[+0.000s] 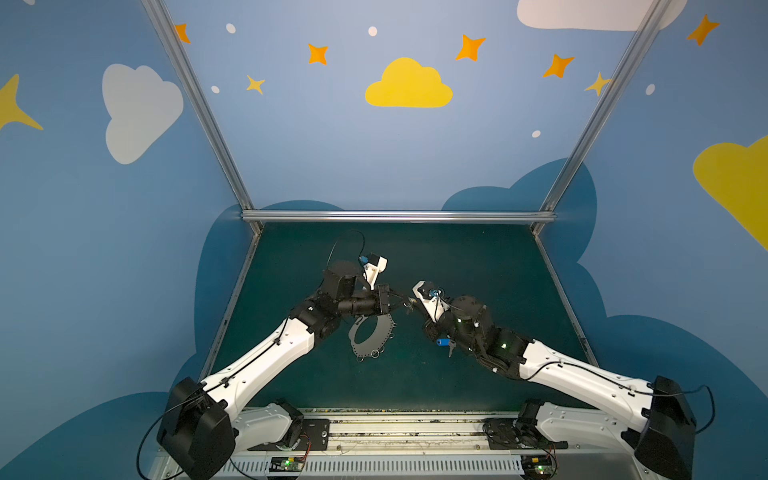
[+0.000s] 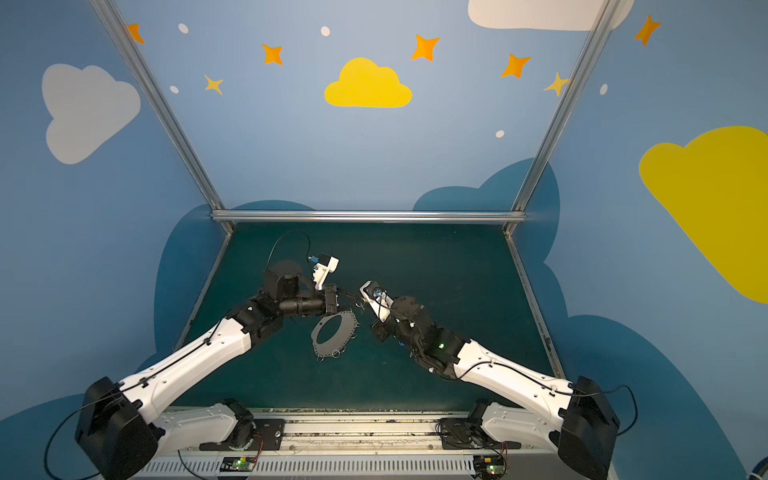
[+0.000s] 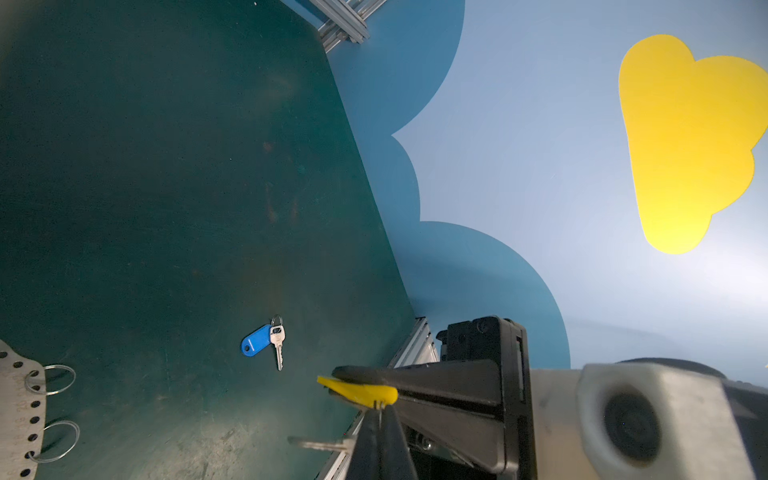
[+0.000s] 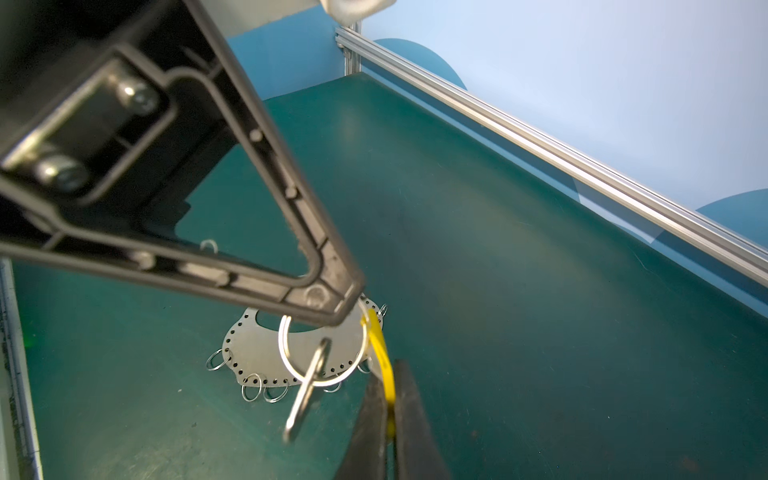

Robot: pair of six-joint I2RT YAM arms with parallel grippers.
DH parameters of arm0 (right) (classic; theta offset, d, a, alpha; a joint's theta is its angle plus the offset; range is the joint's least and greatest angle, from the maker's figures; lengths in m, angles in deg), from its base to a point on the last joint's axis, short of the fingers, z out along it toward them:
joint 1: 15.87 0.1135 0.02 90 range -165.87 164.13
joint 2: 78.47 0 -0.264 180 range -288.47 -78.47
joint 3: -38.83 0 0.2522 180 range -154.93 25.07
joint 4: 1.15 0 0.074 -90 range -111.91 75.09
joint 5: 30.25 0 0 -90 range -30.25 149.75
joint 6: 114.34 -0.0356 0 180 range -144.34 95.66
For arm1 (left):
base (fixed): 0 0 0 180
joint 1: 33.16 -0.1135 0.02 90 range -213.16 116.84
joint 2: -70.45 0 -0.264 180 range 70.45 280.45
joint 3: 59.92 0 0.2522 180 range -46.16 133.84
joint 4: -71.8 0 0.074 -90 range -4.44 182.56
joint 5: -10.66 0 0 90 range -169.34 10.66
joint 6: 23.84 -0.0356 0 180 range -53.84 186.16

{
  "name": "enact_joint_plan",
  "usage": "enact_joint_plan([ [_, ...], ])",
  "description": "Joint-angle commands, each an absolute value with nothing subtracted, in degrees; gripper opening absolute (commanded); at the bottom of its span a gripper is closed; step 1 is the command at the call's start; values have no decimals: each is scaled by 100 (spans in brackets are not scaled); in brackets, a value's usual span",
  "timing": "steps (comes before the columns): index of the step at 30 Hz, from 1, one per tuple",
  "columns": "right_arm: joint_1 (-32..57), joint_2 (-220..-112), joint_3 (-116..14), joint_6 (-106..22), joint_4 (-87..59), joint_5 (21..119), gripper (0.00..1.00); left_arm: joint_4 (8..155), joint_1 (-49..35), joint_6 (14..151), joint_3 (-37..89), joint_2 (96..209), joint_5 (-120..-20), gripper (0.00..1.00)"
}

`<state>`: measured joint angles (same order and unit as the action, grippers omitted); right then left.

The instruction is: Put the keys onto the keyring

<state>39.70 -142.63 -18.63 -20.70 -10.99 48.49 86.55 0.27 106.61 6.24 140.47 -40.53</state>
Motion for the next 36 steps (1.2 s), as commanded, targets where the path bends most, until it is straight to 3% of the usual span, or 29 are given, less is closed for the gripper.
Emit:
enact_joint_plan([
  [1,3836,-14132,-2016,-2003,-828,4922,0,9135,107,10373,822,14214,-3595,4],
  [21,4354,-13440,-1440,-726,-537,5185,0,9997,136,10075,1149,14541,-4168,4],
  [36,5096,-13639,-1752,366,-1410,5497,0,10058,138,10099,1162,14472,-4456,4],
])
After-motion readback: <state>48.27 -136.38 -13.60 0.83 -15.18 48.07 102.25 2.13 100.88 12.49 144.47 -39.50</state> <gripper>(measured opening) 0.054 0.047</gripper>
